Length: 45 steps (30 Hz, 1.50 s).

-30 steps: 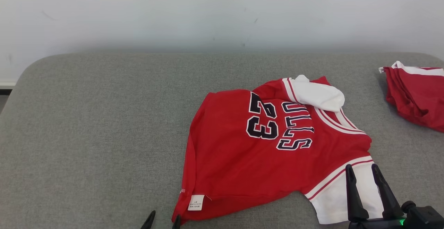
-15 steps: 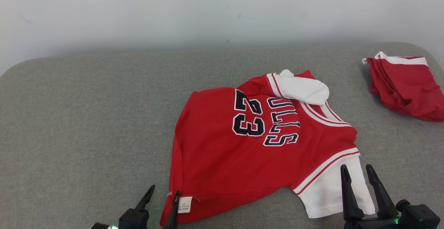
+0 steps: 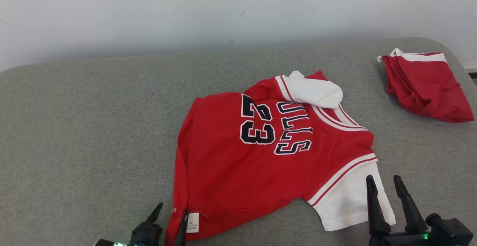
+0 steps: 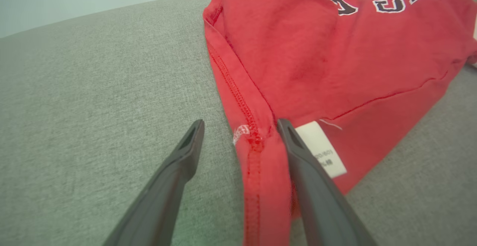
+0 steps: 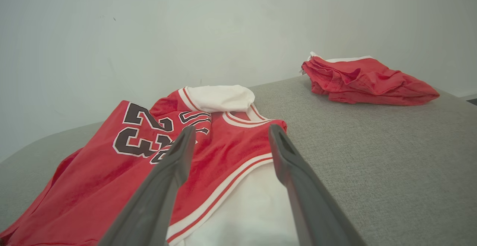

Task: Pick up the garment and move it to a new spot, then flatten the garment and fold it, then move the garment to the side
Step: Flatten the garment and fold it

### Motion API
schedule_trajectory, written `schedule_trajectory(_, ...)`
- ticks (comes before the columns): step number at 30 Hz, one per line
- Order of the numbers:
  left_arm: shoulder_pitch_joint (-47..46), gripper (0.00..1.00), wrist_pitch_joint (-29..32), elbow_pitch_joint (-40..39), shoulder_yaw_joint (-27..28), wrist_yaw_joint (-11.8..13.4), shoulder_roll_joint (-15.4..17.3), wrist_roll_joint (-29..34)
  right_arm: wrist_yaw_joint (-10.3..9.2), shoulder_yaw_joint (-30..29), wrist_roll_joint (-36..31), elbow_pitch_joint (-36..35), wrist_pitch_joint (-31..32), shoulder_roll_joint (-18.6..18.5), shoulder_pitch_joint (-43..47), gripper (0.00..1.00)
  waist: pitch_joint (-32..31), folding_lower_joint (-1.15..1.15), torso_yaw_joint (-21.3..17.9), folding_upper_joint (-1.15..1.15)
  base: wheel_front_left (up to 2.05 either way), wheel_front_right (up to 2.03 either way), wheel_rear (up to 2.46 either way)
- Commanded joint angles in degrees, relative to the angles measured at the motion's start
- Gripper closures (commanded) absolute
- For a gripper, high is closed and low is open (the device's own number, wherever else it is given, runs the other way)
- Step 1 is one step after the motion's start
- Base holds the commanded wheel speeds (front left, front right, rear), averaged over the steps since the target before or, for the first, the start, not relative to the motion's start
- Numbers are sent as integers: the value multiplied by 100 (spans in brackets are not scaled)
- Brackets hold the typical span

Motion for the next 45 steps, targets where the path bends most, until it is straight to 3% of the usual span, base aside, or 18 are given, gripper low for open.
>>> schedule_trajectory(1,-67,0,-13,3,5,26,30,29,-16,-4,-22,-12,2,24,-1,0,-8,0,8,0,0,0,0)
schedule_trajectory(12,-70,0,-15,76,-99,137,133,167,-16,9,-61,-17,2,19,8,0,-73,0,7,0,0,0,0)
schedule_trajectory(14,-67,17,-16,50,-134,157,163,216,-16,1,-60,-27,2,22,10,0,-73,0,6,0,0,0,0)
schedule_trajectory(16,-70,54,-16,34,-153,190,186,242,-16,-2,-60,-32,2,32,18,0,-72,0,9,0,0,0,0)
schedule_trajectory(17,-85,61,-16,31,-164,212,209,283,-16,7,-62,-31,2,35,23,0,-75,0,10,0,0,0,0)
schedule_trajectory(18,-120,100,-16,74,-208,231,214,295,-16,27,-64,-33,2,35,29,0,-78,0,9,0,0,0,0)
schedule_trajectory(27,155,100,-16,-484,234,78,49,-413,-16,-34,-72,-24,2,53,130,0,-160,0,163,0,0,0,0)
schedule_trajectory(34,705,100,-16,-1059,417,57,193,-556,-16,-19,-21,45,2,24,181,0,-255,0,331,0,0,0,0)
schedule_trajectory(40,1284,100,-16,-1466,465,-3,3,-807,-16,-80,49,218,2,-34,251,0,-273,0,376,0,0,0,0)
schedule_trajectory(45,1501,100,-16,-1342,459,-45,-72,-869,-16,-103,101,477,2,-61,309,0,-308,0,389,0,0,0,0)
